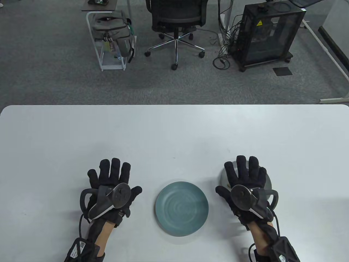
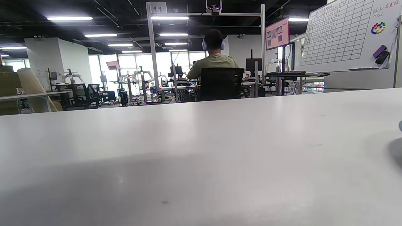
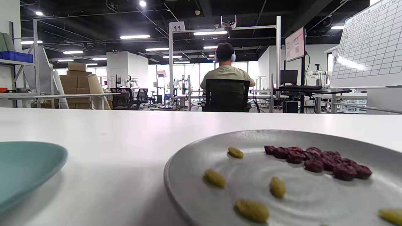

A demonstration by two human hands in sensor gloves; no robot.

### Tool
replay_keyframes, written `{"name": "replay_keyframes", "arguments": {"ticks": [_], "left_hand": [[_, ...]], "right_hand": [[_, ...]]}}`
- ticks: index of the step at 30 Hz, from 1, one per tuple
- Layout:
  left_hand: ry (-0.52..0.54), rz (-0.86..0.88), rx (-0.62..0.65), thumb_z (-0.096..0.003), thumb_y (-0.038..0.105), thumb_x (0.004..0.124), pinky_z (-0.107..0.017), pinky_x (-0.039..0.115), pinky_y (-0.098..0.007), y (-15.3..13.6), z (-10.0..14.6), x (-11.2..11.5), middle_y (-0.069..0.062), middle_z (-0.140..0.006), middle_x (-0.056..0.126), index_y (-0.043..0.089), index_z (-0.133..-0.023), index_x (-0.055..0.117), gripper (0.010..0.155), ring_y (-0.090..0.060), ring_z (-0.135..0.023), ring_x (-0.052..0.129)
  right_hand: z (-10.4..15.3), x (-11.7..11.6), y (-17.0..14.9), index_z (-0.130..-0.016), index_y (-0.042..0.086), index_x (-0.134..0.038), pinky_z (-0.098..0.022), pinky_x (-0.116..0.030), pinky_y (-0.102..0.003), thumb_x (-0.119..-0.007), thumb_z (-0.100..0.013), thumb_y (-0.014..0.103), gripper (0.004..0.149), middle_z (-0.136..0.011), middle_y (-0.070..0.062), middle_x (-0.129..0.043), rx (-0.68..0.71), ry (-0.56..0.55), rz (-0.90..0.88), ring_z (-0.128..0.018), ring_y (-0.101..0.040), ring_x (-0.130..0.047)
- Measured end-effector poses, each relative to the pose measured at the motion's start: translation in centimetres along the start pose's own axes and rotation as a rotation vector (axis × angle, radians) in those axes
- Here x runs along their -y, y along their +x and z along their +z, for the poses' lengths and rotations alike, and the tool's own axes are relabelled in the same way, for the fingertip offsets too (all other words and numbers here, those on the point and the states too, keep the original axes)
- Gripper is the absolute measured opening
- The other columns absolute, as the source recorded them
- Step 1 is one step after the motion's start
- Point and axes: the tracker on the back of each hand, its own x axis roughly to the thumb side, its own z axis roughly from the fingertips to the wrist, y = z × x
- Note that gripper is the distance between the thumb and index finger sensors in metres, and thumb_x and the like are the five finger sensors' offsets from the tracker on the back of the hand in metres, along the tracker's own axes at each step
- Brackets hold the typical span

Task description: Pick raisins with hand pinch into plate

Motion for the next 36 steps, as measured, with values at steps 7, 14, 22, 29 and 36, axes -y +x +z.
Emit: {"name": "replay_keyframes", "arguments": {"ticks": [7,14,22,29,36], "left_hand": [[0.025,-0.013,0.024,-0.0443,0.078,0.043,-0.069,0.022,-0.081,0.6,0.1,-0.3,-0.012,-0.123,0.021,0.028,-0.113,0.026,0.087,-0.054,-0.113,0.021],[0.027,0.012,0.027,-0.0444,0.078,0.044,-0.069,0.024,-0.080,0.8,0.2,-0.1,-0.013,-0.122,0.024,0.027,-0.113,0.028,0.087,-0.054,-0.112,0.026],[0.037,0.015,0.029,-0.0446,0.078,0.046,-0.069,0.025,-0.081,1.3,0.6,-0.1,-0.014,-0.122,0.027,0.027,-0.112,0.028,0.087,-0.055,-0.111,0.032],[0.039,0.020,0.035,-0.0446,0.078,0.047,-0.069,0.025,-0.081,1.5,0.6,0.0,-0.012,-0.122,0.029,0.027,-0.112,0.029,0.086,-0.055,-0.110,0.033],[0.019,0.022,0.051,-0.0448,0.077,0.048,-0.069,0.027,-0.080,1.9,0.5,0.4,-0.014,-0.122,0.034,0.026,-0.112,0.031,0.086,-0.055,-0.109,0.038]], "right_hand": [[-0.1,0.1,-0.2,-0.111,0.032,-0.030,-0.073,-0.031,-0.074,-0.050,-0.039,0.075,0.086,-0.123,-0.013,-0.019,-0.010,0.005,-0.016,-0.107,-0.054,-0.015],[-0.2,0.3,-2.1,-0.111,0.031,-0.033,-0.074,-0.038,-0.073,-0.051,-0.040,0.074,0.086,-0.123,-0.015,-0.026,-0.079,-0.007,-0.056,-0.108,-0.054,-0.024],[-0.3,0.4,-5.4,-0.110,0.027,-0.043,-0.073,-0.045,-0.071,-0.055,-0.041,0.071,0.082,-0.120,-0.018,-0.041,-0.214,-0.022,-0.111,-0.107,-0.051,-0.039],[-0.4,-0.4,-7.6,-0.107,0.025,-0.049,-0.072,-0.047,-0.071,-0.057,-0.042,0.070,0.079,-0.118,-0.018,-0.046,-0.291,0.004,-0.136,-0.106,-0.051,-0.043],[-0.2,-1.1,-10.3,-0.105,0.020,-0.053,-0.063,-0.070,-0.057,-0.066,-0.044,0.065,0.076,-0.106,-0.016,-0.067,-0.469,0.037,-0.120,-0.091,-0.048,-0.071]]}}
